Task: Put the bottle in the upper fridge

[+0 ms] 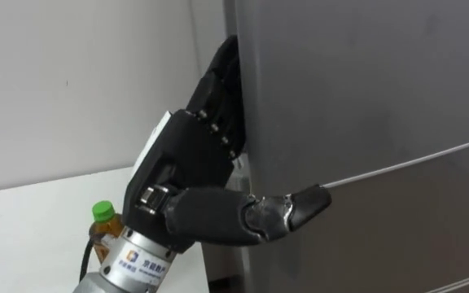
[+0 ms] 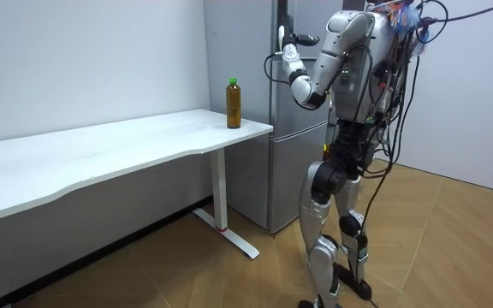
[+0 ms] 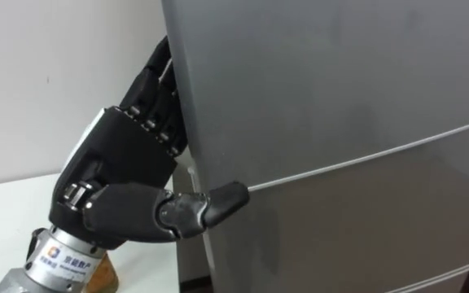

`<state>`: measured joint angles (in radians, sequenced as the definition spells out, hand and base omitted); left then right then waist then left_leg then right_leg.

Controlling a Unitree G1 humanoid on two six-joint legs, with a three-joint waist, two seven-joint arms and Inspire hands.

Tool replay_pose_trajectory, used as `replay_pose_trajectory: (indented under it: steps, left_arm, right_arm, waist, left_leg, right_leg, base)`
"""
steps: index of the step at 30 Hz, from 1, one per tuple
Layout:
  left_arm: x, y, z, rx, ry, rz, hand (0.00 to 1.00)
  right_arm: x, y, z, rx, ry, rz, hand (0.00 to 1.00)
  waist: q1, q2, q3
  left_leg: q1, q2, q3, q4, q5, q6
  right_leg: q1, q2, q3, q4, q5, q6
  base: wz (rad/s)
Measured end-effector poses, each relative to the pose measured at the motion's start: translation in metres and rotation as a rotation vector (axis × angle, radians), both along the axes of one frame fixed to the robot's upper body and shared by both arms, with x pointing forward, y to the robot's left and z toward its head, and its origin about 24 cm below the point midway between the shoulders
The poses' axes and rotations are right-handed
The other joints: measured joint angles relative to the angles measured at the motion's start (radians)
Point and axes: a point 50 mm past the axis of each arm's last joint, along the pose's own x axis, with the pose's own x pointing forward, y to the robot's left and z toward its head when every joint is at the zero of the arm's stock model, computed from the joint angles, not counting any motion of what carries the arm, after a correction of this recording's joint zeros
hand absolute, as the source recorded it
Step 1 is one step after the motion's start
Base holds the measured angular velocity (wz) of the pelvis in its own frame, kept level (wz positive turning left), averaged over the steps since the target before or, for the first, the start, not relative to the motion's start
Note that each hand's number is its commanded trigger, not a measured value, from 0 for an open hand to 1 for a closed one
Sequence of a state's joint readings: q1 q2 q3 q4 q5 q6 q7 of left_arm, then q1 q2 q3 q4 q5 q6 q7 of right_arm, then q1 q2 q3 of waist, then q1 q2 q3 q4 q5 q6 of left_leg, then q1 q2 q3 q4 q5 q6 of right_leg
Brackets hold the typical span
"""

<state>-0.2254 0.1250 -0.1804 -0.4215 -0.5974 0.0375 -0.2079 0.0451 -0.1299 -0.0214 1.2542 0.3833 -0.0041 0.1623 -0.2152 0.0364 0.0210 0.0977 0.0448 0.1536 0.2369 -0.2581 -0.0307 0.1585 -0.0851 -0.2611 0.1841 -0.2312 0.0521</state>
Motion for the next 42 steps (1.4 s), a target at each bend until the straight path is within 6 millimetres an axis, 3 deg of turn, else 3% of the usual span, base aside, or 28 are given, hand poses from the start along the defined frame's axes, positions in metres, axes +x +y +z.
replay_pose_trajectory:
  steps: [8,9,12,15,17,30,32,34,35,36,37,38,39,40,41,42]
  left_arm:
    - [-0.001,-0.003,-0.001,0.007,0.000,-0.023,0.00]
    - [-0.001,-0.003,-0.001,0.009,-0.003,-0.028,0.08]
    - [-0.001,-0.004,-0.001,0.011,-0.006,-0.033,0.62]
    - [-0.001,-0.004,-0.001,0.012,-0.005,-0.033,0.93]
    - [0.000,-0.002,-0.001,0.004,0.000,-0.024,1.00]
    - [-0.008,-0.023,-0.001,-0.065,0.011,-0.210,1.00]
    - [-0.009,-0.026,0.001,-0.058,-0.003,-0.227,0.93]
    - [-0.008,-0.029,-0.001,-0.029,0.009,-0.242,0.85]
    - [-0.010,-0.033,-0.003,-0.008,0.014,-0.262,0.71]
    - [-0.011,-0.035,-0.003,-0.006,0.006,-0.282,0.65]
    - [-0.011,-0.036,-0.003,-0.004,0.003,-0.289,0.12]
    - [-0.012,-0.038,-0.004,0.003,0.008,-0.301,0.00]
    - [-0.012,-0.038,-0.004,0.007,0.010,-0.305,0.00]
    - [-0.012,-0.038,-0.004,0.006,0.010,-0.304,0.00]
    - [-0.012,-0.036,-0.005,0.024,0.003,-0.293,0.00]
    - [-0.010,-0.028,-0.003,0.023,-0.022,-0.280,0.00]
  right_arm:
    - [0.004,-0.001,0.001,-0.009,0.005,0.041,0.00]
    - [0.004,-0.001,0.001,-0.011,0.005,0.045,0.00]
    - [0.005,-0.001,0.001,-0.016,0.006,0.055,0.00]
    - [0.005,-0.002,0.001,-0.017,0.006,0.059,0.00]
    - [0.005,-0.001,0.001,-0.017,0.008,0.066,0.00]
    - [0.009,0.000,0.002,-0.019,0.001,0.096,0.00]
    - [0.009,0.000,0.002,-0.019,0.002,0.096,0.00]
    - [0.010,0.000,0.002,-0.019,-0.001,0.095,0.00]
    - [0.009,-0.001,0.002,-0.018,0.000,0.092,0.00]
    - [0.009,-0.001,0.002,-0.018,0.000,0.088,0.00]
    - [0.009,-0.001,0.002,-0.019,-0.001,0.088,0.00]
    - [0.009,-0.001,0.002,-0.018,-0.003,0.084,0.00]
    - [0.010,-0.001,0.002,-0.016,-0.007,0.076,0.00]
    - [0.012,-0.001,0.002,-0.013,-0.014,0.067,0.00]
    - [0.020,0.004,0.003,-0.004,-0.040,0.080,0.00]
    - [0.030,0.009,0.005,0.003,-0.071,0.102,0.00]
  waist:
    - [0.003,0.006,-0.0093]
    - [0.003,0.007,-0.0094]
    - [0.004,0.007,-0.0096]
    - [0.004,0.007,-0.0096]
    - [0.004,0.007,-0.0096]
    - [0.006,0.010,-0.0070]
    - [0.006,0.011,-0.0071]
    - [0.004,0.013,-0.0046]
    - [0.003,0.015,-0.0033]
    - [0.003,0.015,-0.0011]
    - [0.004,0.017,0.0003]
    - [0.004,0.022,0.0015]
    - [0.005,0.034,0.0061]
    - [0.005,0.049,0.0122]
    - [0.006,0.059,0.0115]
    - [-0.013,0.050,0.0189]
  left_leg:
    - [0.001,-0.001,0.002,-0.002,0.000,0.000]
    - [0.001,-0.001,0.002,-0.002,0.000,0.000]
    - [0.001,-0.001,0.002,-0.003,0.000,0.000]
    - [0.001,-0.001,0.002,-0.004,0.000,0.000]
    - [0.001,-0.002,0.002,-0.006,0.000,0.000]
    - [0.011,-0.005,-0.004,-0.031,0.000,0.000]
    - [0.012,-0.006,-0.004,-0.035,0.000,0.000]
    - [0.017,-0.005,-0.011,-0.041,0.000,0.000]
    - [0.019,-0.005,-0.021,-0.043,0.000,0.000]
    - [0.023,-0.003,-0.031,-0.046,0.001,0.001]
    - [0.028,-0.002,-0.043,-0.050,0.004,0.002]
    - [0.036,0.000,-0.079,-0.060,0.012,0.007]
    - [0.051,0.018,-0.132,-0.079,0.023,0.010]
    - [0.058,0.039,-0.169,-0.086,0.025,0.012]
    - [0.051,0.065,-0.215,-0.086,0.025,0.011]
    - [0.035,0.069,-0.204,-0.072,0.016,-0.007]
  right_leg:
    - [-0.001,0.000,0.011,0.000,0.000,0.000]
    - [-0.001,0.000,0.011,0.000,0.001,0.001]
    - [-0.001,0.000,0.012,0.000,0.001,0.001]
    - [0.000,0.000,0.012,0.000,0.001,0.001]
    - [0.000,0.000,0.011,-0.001,0.001,0.001]
    - [0.000,0.001,0.016,-0.005,0.002,0.002]
    - [0.002,0.001,0.016,-0.013,0.002,0.002]
    - [0.001,0.003,0.016,-0.013,0.002,0.002]
    - [0.000,0.005,0.016,-0.011,0.002,0.002]
    - [-0.003,0.006,0.015,-0.006,0.002,0.002]
    - [-0.007,0.007,0.014,0.003,0.002,0.002]
    - [-0.022,0.008,0.012,0.038,0.001,0.001]
    - [-0.068,0.012,0.009,0.126,-0.002,-0.003]
    - [-0.110,0.028,0.025,0.170,-0.031,-0.020]
    - [-0.181,0.082,0.116,0.097,-0.026,-0.079]
    - [-0.190,0.090,0.106,0.042,0.086,-0.084]
  base:
    - [0.00]
    - [0.00]
    - [0.00]
    - [0.00]
    - [0.04]
    - [0.00]
    - [-0.04]
    - [-0.07]
    - [-0.08]
    - [-0.09]
    - [-0.15]
    - [-0.28]
    - [-0.39]
    - [-0.73]
    - [-0.69]
    - [-0.40]
